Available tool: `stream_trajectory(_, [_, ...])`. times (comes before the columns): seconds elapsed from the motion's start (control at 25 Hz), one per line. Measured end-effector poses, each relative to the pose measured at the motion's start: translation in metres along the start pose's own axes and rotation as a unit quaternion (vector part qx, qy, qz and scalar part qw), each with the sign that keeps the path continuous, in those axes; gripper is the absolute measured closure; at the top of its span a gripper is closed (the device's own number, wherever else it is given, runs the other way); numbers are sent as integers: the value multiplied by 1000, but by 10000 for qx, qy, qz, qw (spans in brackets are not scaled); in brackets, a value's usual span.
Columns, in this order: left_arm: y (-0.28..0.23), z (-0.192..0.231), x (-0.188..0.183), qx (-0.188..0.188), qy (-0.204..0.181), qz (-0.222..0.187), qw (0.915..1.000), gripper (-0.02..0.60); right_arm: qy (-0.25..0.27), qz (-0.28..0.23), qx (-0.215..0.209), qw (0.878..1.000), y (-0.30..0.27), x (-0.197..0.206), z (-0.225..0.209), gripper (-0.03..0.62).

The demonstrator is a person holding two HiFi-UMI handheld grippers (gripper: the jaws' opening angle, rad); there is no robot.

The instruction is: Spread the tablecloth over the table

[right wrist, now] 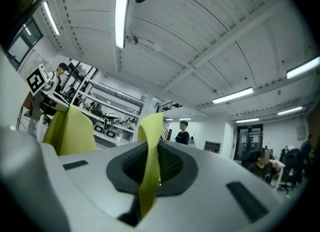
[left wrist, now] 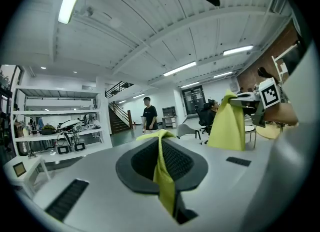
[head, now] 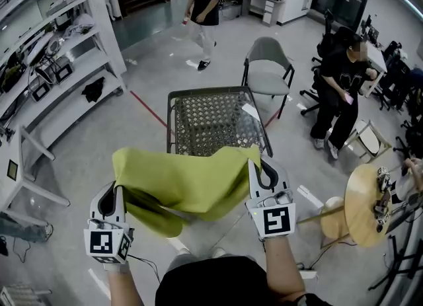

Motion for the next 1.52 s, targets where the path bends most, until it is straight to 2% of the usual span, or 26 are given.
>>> stream_trajectory(0.28, [-14, -21, 6, 31, -63, 216, 9997, 566, -78, 56, -67, 9999, 2, 16, -15, 585])
stream_trajectory(0.56, [-43, 4, 12, 56, 21, 201, 9998, 566, 26, 91, -42, 9999, -29, 14, -11, 585])
stream_trajectory(0.76, [-76, 43, 22, 64, 151, 188, 9997, 566, 171, 191, 39, 9997, -72, 16, 0, 585])
stream_trajectory(1.32, [-184, 191, 47, 121, 387, 129, 9991, 566, 442, 436, 331, 9975, -225, 12, 47, 585])
stream_trajectory(1.52, [-210, 225, 55, 319, 194, 187, 9991, 566, 587, 473, 443, 9962, -267, 8, 62, 583])
Point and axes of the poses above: the fingertips, and each gripper's own axes: y backward along the fingers, z to its left, x out of its underside, the point moved 3 cm from there along y, backward along the fingers, and after that the axes turned 2 degrees about x, right-handed, at the moved point
